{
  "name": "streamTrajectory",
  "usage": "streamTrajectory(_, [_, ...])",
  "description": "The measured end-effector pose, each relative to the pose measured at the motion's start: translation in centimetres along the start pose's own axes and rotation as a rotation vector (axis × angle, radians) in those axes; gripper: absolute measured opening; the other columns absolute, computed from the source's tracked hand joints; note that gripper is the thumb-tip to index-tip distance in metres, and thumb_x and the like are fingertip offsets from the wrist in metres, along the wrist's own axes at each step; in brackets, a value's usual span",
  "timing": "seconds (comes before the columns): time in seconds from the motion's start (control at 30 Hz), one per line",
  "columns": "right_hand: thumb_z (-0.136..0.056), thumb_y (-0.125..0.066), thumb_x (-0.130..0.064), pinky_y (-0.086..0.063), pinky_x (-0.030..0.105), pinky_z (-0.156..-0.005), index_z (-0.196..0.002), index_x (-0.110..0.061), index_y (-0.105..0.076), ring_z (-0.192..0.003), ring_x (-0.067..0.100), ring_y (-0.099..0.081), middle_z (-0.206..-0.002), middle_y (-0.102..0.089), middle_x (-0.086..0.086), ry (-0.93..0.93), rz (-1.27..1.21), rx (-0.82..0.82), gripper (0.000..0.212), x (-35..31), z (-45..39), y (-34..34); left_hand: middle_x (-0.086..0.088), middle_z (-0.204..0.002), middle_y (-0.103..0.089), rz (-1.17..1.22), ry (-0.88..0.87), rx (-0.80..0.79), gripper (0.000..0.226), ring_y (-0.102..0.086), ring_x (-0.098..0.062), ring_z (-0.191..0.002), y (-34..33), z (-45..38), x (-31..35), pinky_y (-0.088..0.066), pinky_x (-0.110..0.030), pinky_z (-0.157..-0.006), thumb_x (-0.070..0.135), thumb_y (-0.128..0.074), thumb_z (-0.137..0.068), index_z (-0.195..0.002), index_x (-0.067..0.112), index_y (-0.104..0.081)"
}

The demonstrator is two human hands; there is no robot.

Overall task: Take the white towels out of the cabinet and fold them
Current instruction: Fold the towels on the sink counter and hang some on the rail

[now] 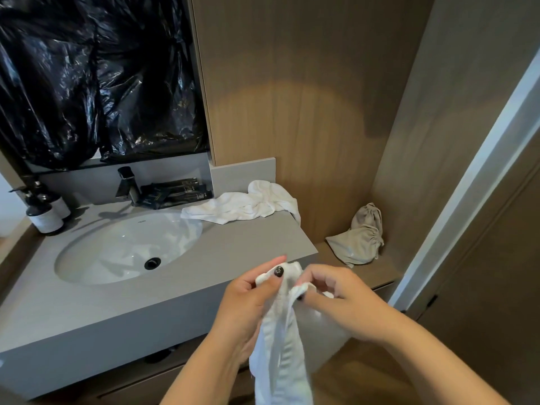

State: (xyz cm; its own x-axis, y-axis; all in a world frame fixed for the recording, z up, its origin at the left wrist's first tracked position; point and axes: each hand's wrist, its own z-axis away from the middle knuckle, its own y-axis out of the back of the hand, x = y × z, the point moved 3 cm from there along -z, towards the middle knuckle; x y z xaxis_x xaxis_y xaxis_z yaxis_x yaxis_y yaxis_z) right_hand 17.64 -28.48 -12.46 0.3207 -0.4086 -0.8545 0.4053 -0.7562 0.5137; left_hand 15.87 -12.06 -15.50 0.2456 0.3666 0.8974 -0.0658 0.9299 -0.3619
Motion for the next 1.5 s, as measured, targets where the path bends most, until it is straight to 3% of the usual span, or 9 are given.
streamTrajectory(0.23, [-0.089,-0.07,-0.029,-0.037,0.027,-0.06,-0.087,-0.019,-0.066,-0.064,0.011,-0.049,-0.073,-0.063,0.01,-0.045,-0.168,0.171,0.012,-0.6,-0.2,0.4,-0.021,-0.099,-0.074,0.14,-0.023,-0.017,0.035,-0.073,-0.024,-0.075,-0.4,0.2,0.7,-0.057,-0.027,-0.059,0.009,-0.076,-0.074,-0.108,0.003,-0.068])
streamTrajectory(0.43, [-0.082,-0.076,-0.034,-0.033,0.013,-0.049,-0.074,-0.024,-0.061,-0.051,0.001,-0.047,-0.062,-0.063,-0.011,-0.075,0.024,0.212,0.02,-0.6,-0.6,0.8,-0.013,-0.1,-0.076,-0.076,-0.103,-0.072,0.02,-0.074,-0.021,-0.085,-0.2,0.8,1.4,-0.057,-0.024,-0.068,0.007,-0.067,-0.089,-0.092,0.024,-0.078])
streamTrajectory(0.63, [-0.076,-0.076,-0.04,-0.043,0.028,-0.057,-0.072,-0.026,-0.065,-0.064,0.013,-0.06,-0.07,-0.07,-0.006,-0.051,0.121,0.256,0.019,-0.5,-0.7,1.2,-0.01,-0.096,-0.077,-0.245,-0.166,-0.109,0.033,-0.074,-0.02,-0.093,-0.2,1.5,2.1,-0.056,-0.02,-0.075,0.001,-0.052,-0.098,-0.1,0.022,-0.078])
streamTrajectory(0.77, [-0.073,-0.077,-0.044,-0.047,0.031,-0.057,-0.07,-0.027,-0.066,-0.065,0.014,-0.061,-0.07,-0.069,-0.005,-0.047,0.114,0.292,0.02,-0.3,-0.7,1.2,-0.005,-0.101,-0.077,-0.265,-0.196,-0.14,0.024,-0.073,-0.019,-0.097,-0.4,1.8,2.4,-0.055,-0.02,-0.079,0.009,-0.061,-0.095,-0.103,0.024,-0.078])
streamTrajectory(0.93, [-0.07,-0.073,-0.054,-0.035,0.018,-0.048,-0.069,-0.032,-0.063,-0.051,0.008,-0.049,-0.058,-0.062,-0.008,-0.002,0.057,0.355,0.024,0.4,-0.8,0.4,-0.004,-0.089,-0.078,-0.259,-0.237,0.037,0.019,-0.074,-0.017,-0.086,-0.9,1.4,1.8,-0.055,-0.019,-0.071,0.011,-0.068,-0.091,-0.091,0.028,-0.079])
streamTrajectory(1.03, [-0.075,-0.078,-0.042,-0.033,0.016,-0.049,-0.068,-0.028,-0.059,-0.052,0.003,-0.046,-0.058,-0.059,-0.009,0.015,0.012,0.386,0.024,1.5,-1.2,-0.7,-0.006,-0.086,-0.077,-0.239,-0.239,0.128,0.017,-0.072,-0.017,-0.08,-1.4,0.5,1.7,-0.055,-0.03,-0.074,0.01,-0.062,-0.095,-0.095,0.02,-0.076])
streamTrajectory(1.27, [-0.082,-0.067,-0.053,-0.035,0.03,-0.06,-0.076,-0.011,-0.061,-0.065,0.012,-0.051,-0.073,-0.061,0.005,-0.153,0.093,-0.035,0.042,7.0,-0.5,-3.5,0.007,-0.063,-0.052,-0.304,-0.417,0.264,0.029,-0.037,-0.004,-0.051,-0.5,-3.0,5.3,-0.035,-0.016,-0.05,0.009,-0.048,-0.1,-0.099,0.026,-0.072])
streamTrajectory(1.4, [-0.084,-0.066,-0.053,-0.034,0.031,-0.06,-0.077,-0.007,-0.065,-0.066,0.016,-0.053,-0.075,-0.063,0.006,-0.297,0.292,-0.188,0.047,11.5,0.7,-1.3,0.003,-0.093,-0.069,-0.306,-0.511,0.392,0.03,-0.057,-0.009,-0.076,3.1,-4.0,9.3,-0.048,-0.025,-0.073,0.012,-0.046,-0.101,-0.104,0.028,-0.071])
streamTrajectory(1.5, [-0.083,-0.066,-0.056,-0.03,0.03,-0.059,-0.063,-0.011,-0.054,-0.057,0.008,-0.04,-0.061,-0.045,-0.004,-0.343,0.35,-0.161,0.05,13.1,1.1,1.5,0.013,-0.081,-0.065,-0.392,-0.585,0.418,0.032,-0.053,0.007,-0.058,5.7,-4.0,10.6,-0.044,-0.011,-0.057,0.014,-0.048,-0.101,-0.097,0.036,-0.071])
